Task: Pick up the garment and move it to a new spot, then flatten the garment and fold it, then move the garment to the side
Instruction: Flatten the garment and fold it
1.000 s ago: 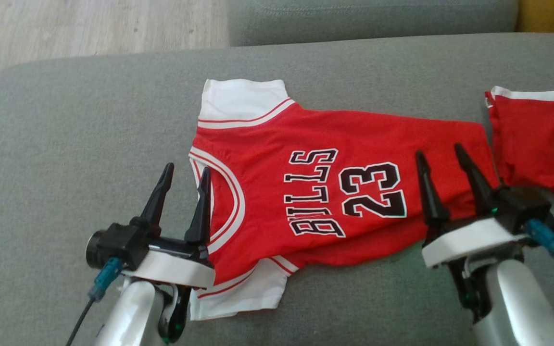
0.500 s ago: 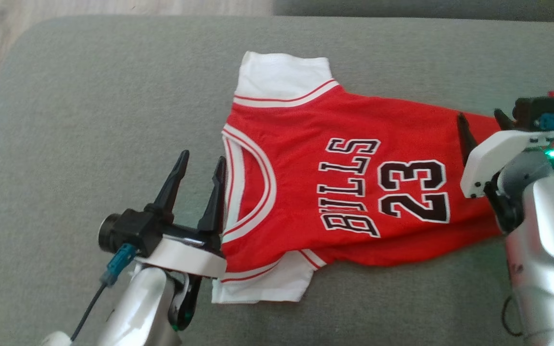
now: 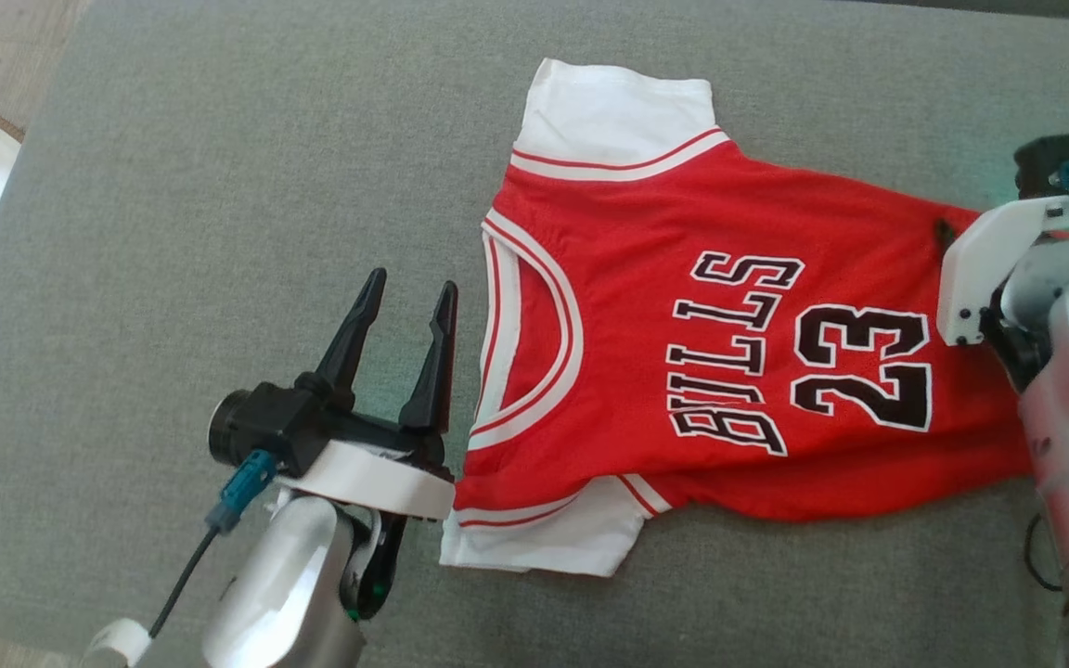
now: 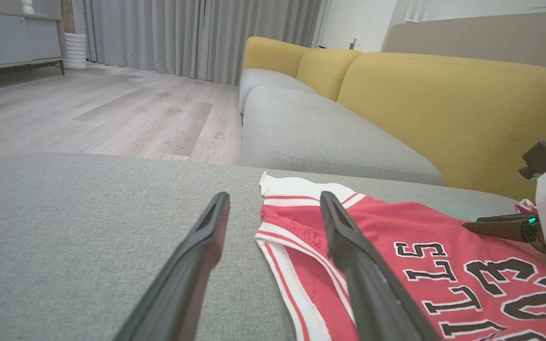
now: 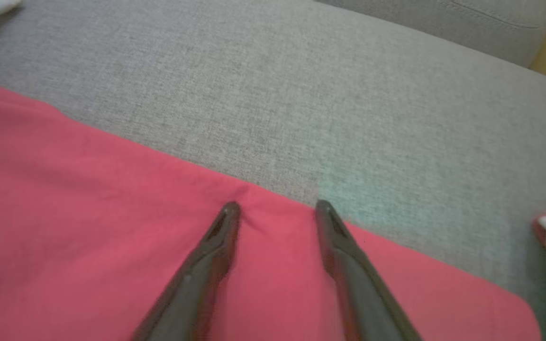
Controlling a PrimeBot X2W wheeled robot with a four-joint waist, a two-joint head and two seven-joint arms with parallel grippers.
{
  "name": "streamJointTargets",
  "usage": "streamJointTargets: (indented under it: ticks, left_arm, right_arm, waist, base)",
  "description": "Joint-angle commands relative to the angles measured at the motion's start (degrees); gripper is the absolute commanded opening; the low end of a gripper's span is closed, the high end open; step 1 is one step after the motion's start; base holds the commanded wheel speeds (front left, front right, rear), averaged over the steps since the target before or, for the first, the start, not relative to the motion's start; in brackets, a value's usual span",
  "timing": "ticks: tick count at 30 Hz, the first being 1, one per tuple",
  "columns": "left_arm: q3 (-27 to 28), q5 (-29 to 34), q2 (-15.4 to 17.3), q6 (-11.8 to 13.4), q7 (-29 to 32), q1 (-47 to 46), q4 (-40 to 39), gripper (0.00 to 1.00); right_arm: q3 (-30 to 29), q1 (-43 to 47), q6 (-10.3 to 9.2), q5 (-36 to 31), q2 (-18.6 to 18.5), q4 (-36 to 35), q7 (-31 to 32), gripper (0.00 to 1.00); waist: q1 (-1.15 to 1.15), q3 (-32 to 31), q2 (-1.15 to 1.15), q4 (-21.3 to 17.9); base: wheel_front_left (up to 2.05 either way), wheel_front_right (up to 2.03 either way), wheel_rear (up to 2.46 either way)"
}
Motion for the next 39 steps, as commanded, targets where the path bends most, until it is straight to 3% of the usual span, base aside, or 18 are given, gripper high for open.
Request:
streamJointTargets:
  ticks: [1, 16, 26, 39]
  left_arm:
    - [1.58, -0.3, 0.21, -0.1, -0.54, -1.97, -1.68, 1.0]
    - [1.62, -0.58, -0.02, -0.16, -0.54, -2.43, -2.37, 1.0]
    - [-0.36, -2.91, -0.04, 0.26, -0.54, -3.73, -3.86, 1.0]
    - [-3.78, -6.69, -0.05, 1.89, -0.55, -5.7, -5.31, 1.0]
  right_arm:
    - [1.63, -0.39, -0.04, -0.19, -0.01, 0.14, -0.28, 0.0]
    - [7.49, -9.48, -0.04, 1.89, 0.96, 1.68, -17.55, 0.0]
    - [6.52, -18.24, -0.04, -0.98, -2.46, 5.5, -19.89, 0.0]
    - [5.56, -27.16, -0.04, -10.7, -5.33, 10.94, -23.26, 0.0]
  waist:
    - [0.0, 0.27, 0.0, 0.14]
    - [0.0, 1.42, 0.0, 0.68]
    - [0.0, 5.57, 0.0, 5.23]
    - [0.0, 9.36, 0.0, 10.73]
  base:
    - [0.0, 0.0, 0.0]
    - [0.0, 0.0, 0.0]
    - [0.0, 0.0, 0.0]
    - [0.0, 0.0, 0.0]
